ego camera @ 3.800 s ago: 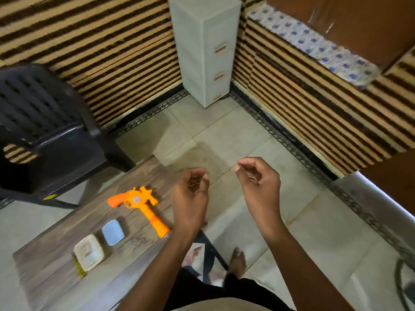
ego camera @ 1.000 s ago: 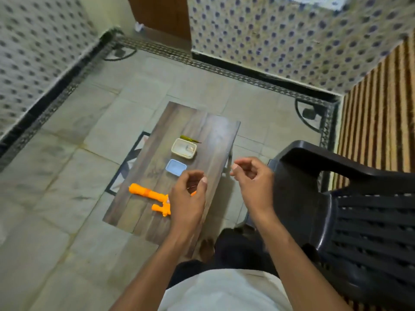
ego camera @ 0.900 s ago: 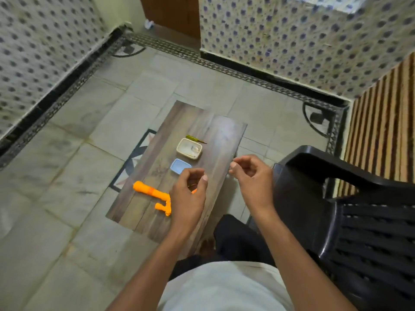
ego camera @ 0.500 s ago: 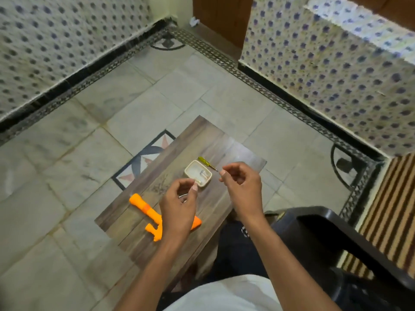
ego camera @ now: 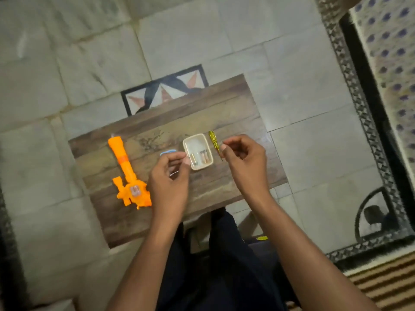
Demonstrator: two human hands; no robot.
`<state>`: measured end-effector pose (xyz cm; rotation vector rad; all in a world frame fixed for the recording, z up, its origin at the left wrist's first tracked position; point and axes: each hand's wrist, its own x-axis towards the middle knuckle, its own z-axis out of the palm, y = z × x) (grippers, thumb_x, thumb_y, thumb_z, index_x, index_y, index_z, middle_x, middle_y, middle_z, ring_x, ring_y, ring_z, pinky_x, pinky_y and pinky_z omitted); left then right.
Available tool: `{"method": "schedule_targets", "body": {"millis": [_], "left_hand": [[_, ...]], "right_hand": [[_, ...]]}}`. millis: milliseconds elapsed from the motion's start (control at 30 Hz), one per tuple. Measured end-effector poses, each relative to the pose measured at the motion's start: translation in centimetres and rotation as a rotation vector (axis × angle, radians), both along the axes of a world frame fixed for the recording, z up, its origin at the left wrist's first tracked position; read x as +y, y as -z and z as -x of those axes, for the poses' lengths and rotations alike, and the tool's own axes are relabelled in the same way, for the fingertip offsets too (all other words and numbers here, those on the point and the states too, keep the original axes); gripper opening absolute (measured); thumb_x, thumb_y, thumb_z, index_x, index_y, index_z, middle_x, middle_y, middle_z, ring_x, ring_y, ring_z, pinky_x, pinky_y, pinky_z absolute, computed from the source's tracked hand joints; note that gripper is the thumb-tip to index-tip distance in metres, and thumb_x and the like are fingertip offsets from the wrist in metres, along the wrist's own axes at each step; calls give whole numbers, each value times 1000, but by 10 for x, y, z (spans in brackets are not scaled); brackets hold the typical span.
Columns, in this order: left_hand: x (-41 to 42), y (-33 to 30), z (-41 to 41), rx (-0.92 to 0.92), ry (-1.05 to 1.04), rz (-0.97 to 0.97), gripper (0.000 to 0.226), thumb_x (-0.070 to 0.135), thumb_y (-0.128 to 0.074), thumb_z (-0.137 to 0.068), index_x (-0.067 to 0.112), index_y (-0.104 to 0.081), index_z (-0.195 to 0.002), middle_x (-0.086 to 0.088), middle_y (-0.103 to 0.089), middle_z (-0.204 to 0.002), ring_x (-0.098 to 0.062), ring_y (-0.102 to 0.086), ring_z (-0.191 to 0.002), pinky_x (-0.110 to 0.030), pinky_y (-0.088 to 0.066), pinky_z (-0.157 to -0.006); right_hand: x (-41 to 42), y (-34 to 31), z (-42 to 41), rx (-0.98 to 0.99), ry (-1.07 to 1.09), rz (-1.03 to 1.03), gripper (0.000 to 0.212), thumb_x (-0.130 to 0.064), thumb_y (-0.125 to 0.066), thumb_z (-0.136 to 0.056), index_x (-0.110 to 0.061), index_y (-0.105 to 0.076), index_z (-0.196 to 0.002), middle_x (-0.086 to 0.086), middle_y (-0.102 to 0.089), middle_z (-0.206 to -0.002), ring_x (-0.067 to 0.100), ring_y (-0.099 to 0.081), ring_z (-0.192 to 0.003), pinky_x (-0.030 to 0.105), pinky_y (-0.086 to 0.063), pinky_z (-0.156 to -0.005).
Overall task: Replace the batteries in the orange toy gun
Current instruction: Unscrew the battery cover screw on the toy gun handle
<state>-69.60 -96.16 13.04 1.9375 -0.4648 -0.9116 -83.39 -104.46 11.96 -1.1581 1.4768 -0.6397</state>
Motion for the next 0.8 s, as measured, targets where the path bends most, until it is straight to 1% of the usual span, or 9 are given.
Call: {"method": "schedule_targets", "body": {"millis": [67, 133, 233, 333, 467, 567, 700, 800], "left_hand": [[1, 22, 1, 2, -44, -17, 15, 11, -72, -96, 25, -71, -95, 5, -75, -97, -10, -72, -95, -30, -57, -92], [4, 42, 1, 1, -74, -39, 16, 10, -73, -95, 26, -70, -94, 8, -75, -95, -8, -72, -94, -26, -57, -90], [10, 79, -4, 6, -95, -47, 10, 8, -72, -96, 18, -71, -99, 7, -75, -96, -6, -72, -94, -22, -57, -88], [11, 118, -12, -18, -103, -34, 7, 7, -71, -96, 8, -72, -103, 4, -75, -98, -5, -72, -94, -22, -57, -86], [0, 163, -24, -43, -122, 44, 8, 5, -71, -96, 9, -71, -102, 3, -75, -96, -4, -72, -90, -17, -54, -81], [-14, 202, -33, -102, -108, 145, 8, 5, -72, -96, 11, -71, -101, 4, -75, -97, -4, -72, -91, -16, -54, -81], [-24, 235, -38, -128, -126, 268, 10, 4, -72, -96, 5, -71, -106, 7, -75, -97, -3, -73, -93, -16, -55, -81], [-26, 252, -39, -121, -140, 331, 10, 6, -73, -95, 9, -71, -105, 8, -75, -96, -6, -73, -94, -18, -55, -80]], "right_hand": [[-1, 27, -11, -2, -21, -14, 8, -6, -69, -93, -9, -74, -99, 1, -76, -89, 16, -73, -86, 34, -63, -81], [1, 50, -20, 1, -22, -24, 7, -5, -70, -93, -9, -73, -97, 0, -76, -86, 17, -74, -84, 38, -63, -82], [3, 86, -34, -8, -30, -28, 6, -6, -70, -92, -11, -72, -95, 3, -76, -86, 24, -75, -83, 43, -62, -82], [-2, 120, -45, 1, -34, -4, 5, -7, -70, -92, -11, -72, -95, 3, -76, -86, 24, -75, -81, 43, -63, -81], [-14, 158, -58, -50, -15, 35, 4, -6, -71, -92, -6, -72, -95, 9, -76, -86, 25, -75, -80, 47, -62, -79], [-26, 195, -71, -83, -29, 116, 6, -5, -72, -92, -6, -73, -97, 8, -76, -86, 21, -76, -81, 44, -63, -80], [-34, 226, -78, -173, -41, 186, 6, -6, -72, -92, -6, -74, -98, 8, -76, -87, 23, -76, -83, 35, -63, -79], [-34, 238, -79, -208, -43, 240, 5, -6, -72, -93, -4, -74, -98, 9, -76, -87, 23, -76, -82, 31, -62, -77]]}}
